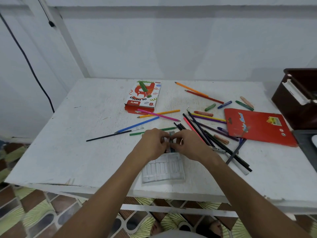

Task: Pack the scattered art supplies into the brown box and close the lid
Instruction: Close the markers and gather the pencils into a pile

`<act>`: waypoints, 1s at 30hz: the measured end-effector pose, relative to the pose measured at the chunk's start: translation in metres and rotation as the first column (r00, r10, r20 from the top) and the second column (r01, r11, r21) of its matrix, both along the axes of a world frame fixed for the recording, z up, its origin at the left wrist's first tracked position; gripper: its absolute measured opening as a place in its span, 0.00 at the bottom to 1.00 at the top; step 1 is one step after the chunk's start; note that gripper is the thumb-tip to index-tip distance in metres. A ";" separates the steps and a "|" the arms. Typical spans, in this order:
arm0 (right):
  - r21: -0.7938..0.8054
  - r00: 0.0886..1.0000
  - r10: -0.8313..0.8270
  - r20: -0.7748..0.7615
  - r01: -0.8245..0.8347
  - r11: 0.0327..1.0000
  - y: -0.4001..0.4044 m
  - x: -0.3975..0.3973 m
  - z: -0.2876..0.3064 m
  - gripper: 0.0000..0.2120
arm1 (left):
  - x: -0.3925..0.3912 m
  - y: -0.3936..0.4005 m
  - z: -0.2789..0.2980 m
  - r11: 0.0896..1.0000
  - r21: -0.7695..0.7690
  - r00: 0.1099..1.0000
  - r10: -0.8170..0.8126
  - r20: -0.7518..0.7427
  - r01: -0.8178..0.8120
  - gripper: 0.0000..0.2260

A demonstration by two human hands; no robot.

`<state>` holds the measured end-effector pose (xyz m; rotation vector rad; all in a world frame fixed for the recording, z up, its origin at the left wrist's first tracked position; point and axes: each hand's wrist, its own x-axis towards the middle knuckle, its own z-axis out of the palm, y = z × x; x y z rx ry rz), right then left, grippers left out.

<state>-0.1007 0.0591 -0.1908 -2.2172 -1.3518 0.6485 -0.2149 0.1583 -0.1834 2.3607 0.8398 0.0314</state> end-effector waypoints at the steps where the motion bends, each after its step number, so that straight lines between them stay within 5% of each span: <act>1: -0.005 1.000 0.008 -0.002 -0.008 1.000 0.000 0.001 0.000 0.11 | 0.000 0.000 0.000 1.000 0.010 1.000 -0.002 -0.003 0.002 0.12; 21: -0.062 0.999 0.038 -0.016 -0.039 0.997 -0.003 0.010 -0.006 0.19 | 0.003 0.005 -0.008 0.996 0.079 0.993 -0.036 -0.115 0.046 0.10; 30: 0.110 0.996 -0.080 0.044 0.075 0.991 -0.058 0.054 0.007 0.15 | 0.016 -0.019 -0.001 0.990 0.136 1.000 0.029 -0.007 -0.027 0.16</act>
